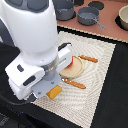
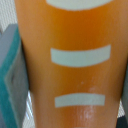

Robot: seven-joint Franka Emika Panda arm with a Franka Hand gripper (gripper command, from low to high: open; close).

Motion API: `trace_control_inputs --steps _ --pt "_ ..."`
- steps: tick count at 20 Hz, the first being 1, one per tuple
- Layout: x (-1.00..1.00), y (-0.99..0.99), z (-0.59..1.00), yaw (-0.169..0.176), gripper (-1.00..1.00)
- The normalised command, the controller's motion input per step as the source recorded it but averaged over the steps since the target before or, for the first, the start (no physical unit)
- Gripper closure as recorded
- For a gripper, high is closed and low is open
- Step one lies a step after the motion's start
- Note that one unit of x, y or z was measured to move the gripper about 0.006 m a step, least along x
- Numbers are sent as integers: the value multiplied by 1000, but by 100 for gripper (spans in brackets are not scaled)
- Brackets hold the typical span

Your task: Interact with the objects in diverse but meaningful ways.

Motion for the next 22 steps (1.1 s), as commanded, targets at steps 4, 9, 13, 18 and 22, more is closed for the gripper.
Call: trace_control_inputs --steps 4,9,13,18,22 --pt "0 -160 -473 0 100" --pt "130 -50 98 8 -100" --pt "217 59 749 1 -100" --pt "-95 15 755 0 -100" --pt "-452 107 491 0 -100"
